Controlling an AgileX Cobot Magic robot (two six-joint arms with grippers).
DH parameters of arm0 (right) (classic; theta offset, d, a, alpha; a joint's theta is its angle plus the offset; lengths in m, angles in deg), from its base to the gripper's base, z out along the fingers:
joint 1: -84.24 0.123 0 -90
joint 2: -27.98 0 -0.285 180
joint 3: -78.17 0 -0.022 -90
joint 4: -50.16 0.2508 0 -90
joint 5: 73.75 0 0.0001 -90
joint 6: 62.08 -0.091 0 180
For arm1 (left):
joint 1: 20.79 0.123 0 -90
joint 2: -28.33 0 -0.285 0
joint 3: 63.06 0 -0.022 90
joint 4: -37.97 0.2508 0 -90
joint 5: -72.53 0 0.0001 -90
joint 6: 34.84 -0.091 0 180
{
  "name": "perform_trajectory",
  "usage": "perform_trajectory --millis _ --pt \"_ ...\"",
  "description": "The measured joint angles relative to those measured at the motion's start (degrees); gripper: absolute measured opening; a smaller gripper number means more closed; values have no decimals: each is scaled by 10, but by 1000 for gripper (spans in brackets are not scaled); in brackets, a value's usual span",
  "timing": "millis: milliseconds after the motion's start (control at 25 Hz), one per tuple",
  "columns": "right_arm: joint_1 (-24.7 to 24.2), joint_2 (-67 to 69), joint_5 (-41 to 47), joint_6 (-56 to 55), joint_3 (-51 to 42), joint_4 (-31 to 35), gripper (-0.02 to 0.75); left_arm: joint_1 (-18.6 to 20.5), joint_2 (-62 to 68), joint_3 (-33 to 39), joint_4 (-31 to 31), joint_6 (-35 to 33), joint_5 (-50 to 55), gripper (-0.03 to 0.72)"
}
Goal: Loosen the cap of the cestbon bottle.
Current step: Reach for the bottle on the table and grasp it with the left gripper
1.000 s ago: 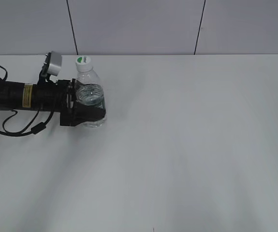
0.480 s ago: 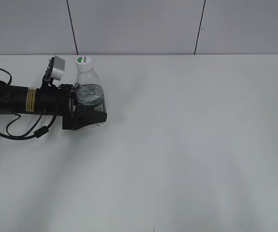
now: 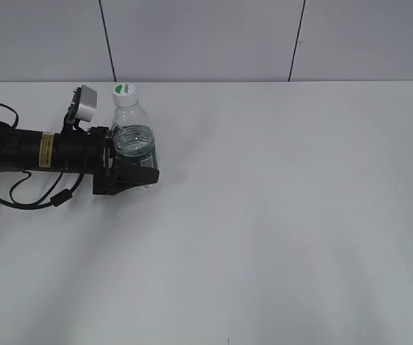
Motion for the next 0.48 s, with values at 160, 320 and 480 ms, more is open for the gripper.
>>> perform_trajectory --millis 160,320,480 --pt "0 0 0 0 0 0 518 0 0 0 0 0 0 580" --pt "0 0 0 0 0 0 518 0 0 0 0 0 0 580" --pt "0 0 0 0 0 0 518 0 0 0 0 0 0 580"
